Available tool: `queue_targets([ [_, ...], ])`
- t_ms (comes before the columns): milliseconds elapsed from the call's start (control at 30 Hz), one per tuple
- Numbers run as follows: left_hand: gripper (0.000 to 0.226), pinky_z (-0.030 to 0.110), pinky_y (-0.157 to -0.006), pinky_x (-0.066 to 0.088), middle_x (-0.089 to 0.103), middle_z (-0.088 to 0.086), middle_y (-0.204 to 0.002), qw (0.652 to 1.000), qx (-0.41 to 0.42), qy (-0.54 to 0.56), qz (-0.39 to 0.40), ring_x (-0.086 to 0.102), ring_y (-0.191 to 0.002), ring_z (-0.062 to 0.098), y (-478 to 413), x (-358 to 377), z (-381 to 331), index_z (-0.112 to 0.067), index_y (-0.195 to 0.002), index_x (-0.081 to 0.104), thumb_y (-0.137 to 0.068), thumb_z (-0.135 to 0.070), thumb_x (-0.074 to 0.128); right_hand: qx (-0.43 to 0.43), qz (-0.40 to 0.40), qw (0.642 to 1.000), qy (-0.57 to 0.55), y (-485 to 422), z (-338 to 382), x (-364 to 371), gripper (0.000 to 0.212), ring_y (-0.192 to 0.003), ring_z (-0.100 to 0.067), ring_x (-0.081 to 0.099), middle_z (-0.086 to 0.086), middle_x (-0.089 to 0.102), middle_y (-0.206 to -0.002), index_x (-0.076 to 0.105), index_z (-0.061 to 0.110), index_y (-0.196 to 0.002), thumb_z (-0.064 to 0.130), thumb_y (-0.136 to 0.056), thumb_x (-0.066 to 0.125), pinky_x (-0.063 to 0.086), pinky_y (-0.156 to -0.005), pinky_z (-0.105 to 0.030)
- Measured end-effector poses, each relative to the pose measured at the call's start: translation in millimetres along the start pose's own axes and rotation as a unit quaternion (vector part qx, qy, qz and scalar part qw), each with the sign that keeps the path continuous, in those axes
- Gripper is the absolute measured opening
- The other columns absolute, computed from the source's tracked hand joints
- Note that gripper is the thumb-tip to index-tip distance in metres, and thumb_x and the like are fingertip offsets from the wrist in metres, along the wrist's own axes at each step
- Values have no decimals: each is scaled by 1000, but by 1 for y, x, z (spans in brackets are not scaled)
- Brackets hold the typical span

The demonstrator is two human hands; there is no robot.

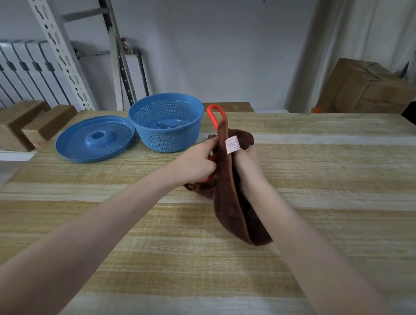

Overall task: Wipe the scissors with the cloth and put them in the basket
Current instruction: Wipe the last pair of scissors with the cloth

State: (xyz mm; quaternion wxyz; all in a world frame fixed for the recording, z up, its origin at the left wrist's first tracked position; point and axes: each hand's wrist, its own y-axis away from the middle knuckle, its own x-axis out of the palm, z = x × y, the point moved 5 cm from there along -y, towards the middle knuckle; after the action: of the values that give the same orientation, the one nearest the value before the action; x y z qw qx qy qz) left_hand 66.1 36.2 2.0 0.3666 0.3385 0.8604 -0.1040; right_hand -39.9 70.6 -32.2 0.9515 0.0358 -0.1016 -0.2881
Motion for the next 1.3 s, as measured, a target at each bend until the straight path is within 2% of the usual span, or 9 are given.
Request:
queue_targets([
  [267, 73, 34, -98, 46, 59, 4, -129, 1000, 22, -13, 6, 57, -114, 22, -3, 7, 1, -25, -147, 36, -82, 6, 42, -62, -25, 998, -6, -6, 4, -5, 30, -58, -12, 61, 4, 63, -58, 64, 20, -62, 14, -91, 63, 48, -56, -26],
  [433, 65, 35, -78, 52, 64, 7, -107, 1000, 5, -11, 5, 62, -90, 24, -5, 6, 3, -27, -141, 43, -84, 5, 41, -15, -18, 999, -33, -7, -7, -6, 10, -74, -22, 71, -8, 74, -80, 71, 11, -85, 14, -89, 62, 58, -67, -33],
  [667, 71, 25, -68, 46, 64, 7, -102, 1000, 12, 21, 19, 60, -79, 23, -6, 12, 0, -31, -145, 38, -85, 6, 41, -59, -25, 998, -10, -12, -1, -16, 27, -46, -1, 59, 10, 61, -49, 62, 17, -66, 10, -92, 61, 45, -49, -20],
  [800, 68, 21, -49, 37, 55, 0, -69, 999, 13, 36, 15, 49, -52, 14, -2, 7, 6, -34, -140, 44, -86, 6, 42, -10, -40, 999, -35, -17, 4, -17, 45, -41, -8, 56, 1, 57, -50, 54, 12, -67, 44, -99, 49, 44, -45, -19],
  [900, 69, 21, -49, 35, 52, 0, -62, 998, -2, 63, 5, 43, -44, 9, 0, 1, 12, -35, -140, 43, -87, 8, 42, 58, 6, 996, -67, -18, -17, -17, 59, -78, -28, 68, -9, 61, -77, 61, 14, -85, 72, -82, 56, 54, -76, -33],
  [967, 67, 19, -46, 34, 51, 0, -62, 999, 1, 52, 14, 42, -42, 7, 1, 2, 9, -35, -139, 43, -88, 8, 42, 64, 8, 997, -35, -18, -23, -23, 36, -85, -31, 67, -7, 63, -82, 62, 12, -92, 49, -92, 59, 55, -76, -32],
  [1067, 66, 17, -41, 31, 50, 2, -64, 998, 8, 46, 34, 40, -43, 8, 1, 8, 3, -33, -141, 42, -89, 8, 41, 16, -26, 999, -14, -21, -8, -32, 23, -45, -7, 59, 5, 60, -52, 59, 11, -72, 17, -95, 58, 44, -46, -18],
  [1233, 62, 20, -45, 32, 51, 1, -65, 996, 4, 69, 51, 40, -43, 8, 8, 6, 4, -29, -131, 52, -87, 12, 40, -5, -45, 996, -79, -24, -4, -33, 53, -59, -22, 60, -8, 65, -72, 59, 7, -75, 57, -90, 52, 51, -58, -28],
  [1300, 66, 27, -49, 31, 50, 7, -68, 996, -7, 72, 49, 40, -48, 15, 10, 0, 10, -36, -131, 50, -86, 12, 41, 9, -61, 995, -74, -23, -3, -47, 38, -66, -21, 59, -7, 63, -79, 58, 9, -77, 40, -97, 50, 51, -70, -35],
])
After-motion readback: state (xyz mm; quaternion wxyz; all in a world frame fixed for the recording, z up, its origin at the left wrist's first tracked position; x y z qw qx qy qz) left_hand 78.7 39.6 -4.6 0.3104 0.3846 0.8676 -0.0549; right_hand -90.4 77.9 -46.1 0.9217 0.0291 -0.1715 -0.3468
